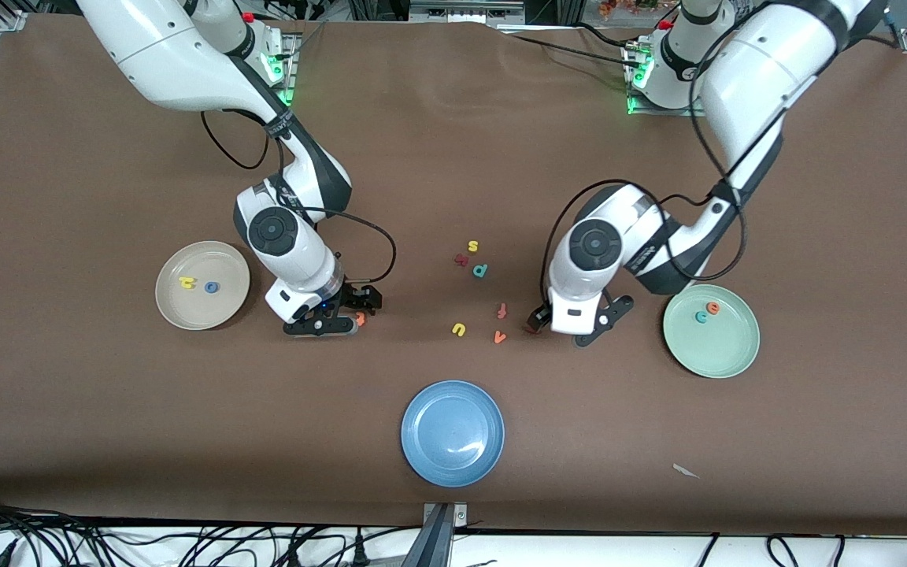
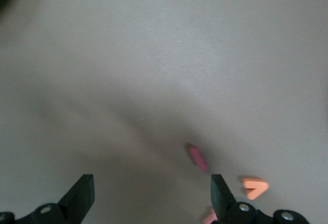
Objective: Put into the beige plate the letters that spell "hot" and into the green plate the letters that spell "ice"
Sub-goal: 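Reach the orange t while the left gripper reaches the pink dash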
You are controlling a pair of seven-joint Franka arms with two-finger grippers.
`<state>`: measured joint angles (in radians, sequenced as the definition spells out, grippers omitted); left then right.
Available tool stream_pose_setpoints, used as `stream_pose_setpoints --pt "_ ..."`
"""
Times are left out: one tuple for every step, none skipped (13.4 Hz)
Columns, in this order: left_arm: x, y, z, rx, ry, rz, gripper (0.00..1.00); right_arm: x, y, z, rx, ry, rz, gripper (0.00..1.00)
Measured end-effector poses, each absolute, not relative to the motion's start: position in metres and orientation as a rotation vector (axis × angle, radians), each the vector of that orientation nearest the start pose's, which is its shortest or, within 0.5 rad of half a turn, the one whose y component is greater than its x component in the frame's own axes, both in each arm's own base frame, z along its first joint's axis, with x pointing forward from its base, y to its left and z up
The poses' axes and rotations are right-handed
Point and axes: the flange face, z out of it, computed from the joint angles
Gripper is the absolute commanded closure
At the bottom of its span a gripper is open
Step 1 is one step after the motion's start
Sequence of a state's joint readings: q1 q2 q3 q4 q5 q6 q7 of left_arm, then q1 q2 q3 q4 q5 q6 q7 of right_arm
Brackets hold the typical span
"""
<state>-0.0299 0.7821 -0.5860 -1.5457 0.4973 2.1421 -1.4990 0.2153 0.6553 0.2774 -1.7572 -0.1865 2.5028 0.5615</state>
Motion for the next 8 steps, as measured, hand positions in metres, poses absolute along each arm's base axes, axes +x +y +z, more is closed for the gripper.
stream_pose_setpoints --pt "0.621 -0.339 0.236 -2.9 -1.141 0.011 0.0 0.602 0.306 0.216 -3.039 0.01 -0.122 0.18" --pt "0.627 -0.34 0.231 -2.898 -1.163 0.013 0.0 0.601 0.308 0.216 -3.038 0.03 -0.119 0.18" --pt "0.631 -0.339 0.226 -2.896 -1.177 0.022 0.02 0.6 0.31 0.215 -3.037 0.044 -0.117 0.21" --pt "0.635 -0.337 0.22 -2.893 -1.189 0.031 0.03 0.599 0.312 0.214 -3.037 0.054 -0.113 0.23" --pt "0.637 -0.336 0.216 -2.9 -1.198 0.034 0.04 0.598 0.312 0.21 -3.038 0.058 -0.105 0.23" --pt "0.638 -0.337 0.211 -2.911 -1.206 0.034 0.06 0.597 0.313 0.205 -3.036 0.059 -0.101 0.23" --pt "0.638 -0.338 0.207 -2.92 -1.21 0.036 0.08 0.597 0.313 0.199 -3.031 0.061 -0.102 0.25" --pt "0.638 -0.339 0.203 -2.926 -1.213 0.04 0.1 0.596 0.314 0.194 -3.027 0.062 -0.101 0.3"
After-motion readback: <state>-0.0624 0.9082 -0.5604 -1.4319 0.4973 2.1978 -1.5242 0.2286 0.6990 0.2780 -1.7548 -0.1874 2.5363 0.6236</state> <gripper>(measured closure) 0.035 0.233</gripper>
